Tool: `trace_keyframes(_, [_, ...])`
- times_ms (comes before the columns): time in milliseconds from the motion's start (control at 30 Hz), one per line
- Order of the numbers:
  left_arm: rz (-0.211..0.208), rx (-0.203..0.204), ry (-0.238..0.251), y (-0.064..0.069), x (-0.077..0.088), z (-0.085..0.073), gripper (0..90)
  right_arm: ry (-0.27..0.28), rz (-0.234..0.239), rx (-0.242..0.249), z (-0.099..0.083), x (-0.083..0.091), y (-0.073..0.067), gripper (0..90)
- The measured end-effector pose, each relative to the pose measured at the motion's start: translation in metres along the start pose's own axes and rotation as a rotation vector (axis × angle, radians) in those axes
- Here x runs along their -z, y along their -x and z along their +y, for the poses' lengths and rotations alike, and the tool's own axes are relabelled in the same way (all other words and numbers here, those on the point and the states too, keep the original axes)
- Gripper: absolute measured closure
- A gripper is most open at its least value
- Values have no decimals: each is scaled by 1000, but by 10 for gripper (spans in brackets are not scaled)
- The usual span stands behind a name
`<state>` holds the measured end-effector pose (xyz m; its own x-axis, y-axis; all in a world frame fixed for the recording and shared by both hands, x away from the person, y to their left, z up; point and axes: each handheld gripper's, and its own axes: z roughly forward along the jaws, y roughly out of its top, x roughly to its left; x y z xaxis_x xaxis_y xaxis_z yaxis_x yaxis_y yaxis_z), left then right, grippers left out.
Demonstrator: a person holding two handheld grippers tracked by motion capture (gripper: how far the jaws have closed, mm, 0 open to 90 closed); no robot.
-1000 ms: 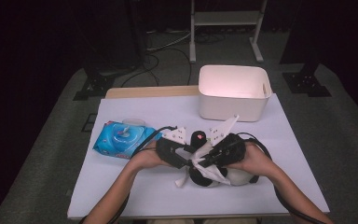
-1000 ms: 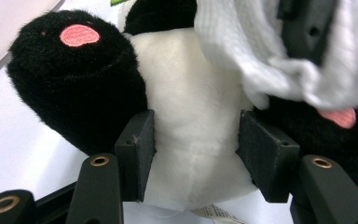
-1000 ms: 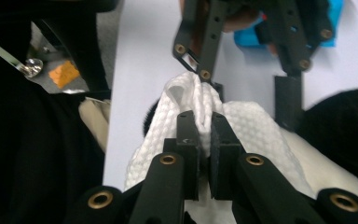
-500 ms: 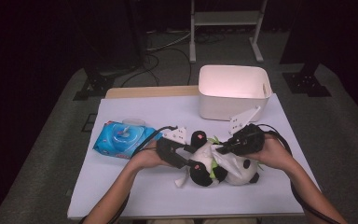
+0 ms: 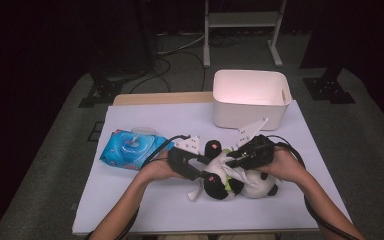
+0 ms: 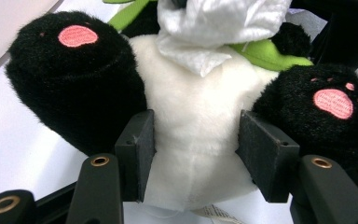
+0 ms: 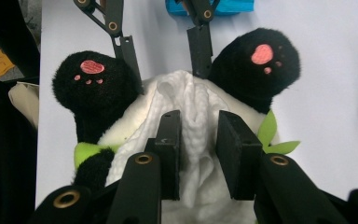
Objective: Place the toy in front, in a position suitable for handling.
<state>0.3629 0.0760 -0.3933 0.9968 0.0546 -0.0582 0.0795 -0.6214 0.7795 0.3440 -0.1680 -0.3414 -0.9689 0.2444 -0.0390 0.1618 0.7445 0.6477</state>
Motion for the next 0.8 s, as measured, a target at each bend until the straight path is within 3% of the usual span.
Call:
trace_keyframes(167, [8, -26, -19, 2, 1, 3, 446, 2, 60, -37, -6, -6, -1, 800])
trace_keyframes(300, [14, -22, 19, 1, 8, 8, 424, 35, 91, -56, -14, -7, -1, 820])
trace_keyframes(367, [9, -29, 14, 2, 7, 10, 424, 44, 107, -62, -15, -9, -4, 826])
trace_keyframes(567, [-15, -14, 4, 4, -2, 9, 450, 26, 109, -24, -5, -10, -8, 835])
trace_keyframes(800, [-11, -9, 1, 4, -2, 8, 464, 18, 94, -31, 8, -16, -3, 835])
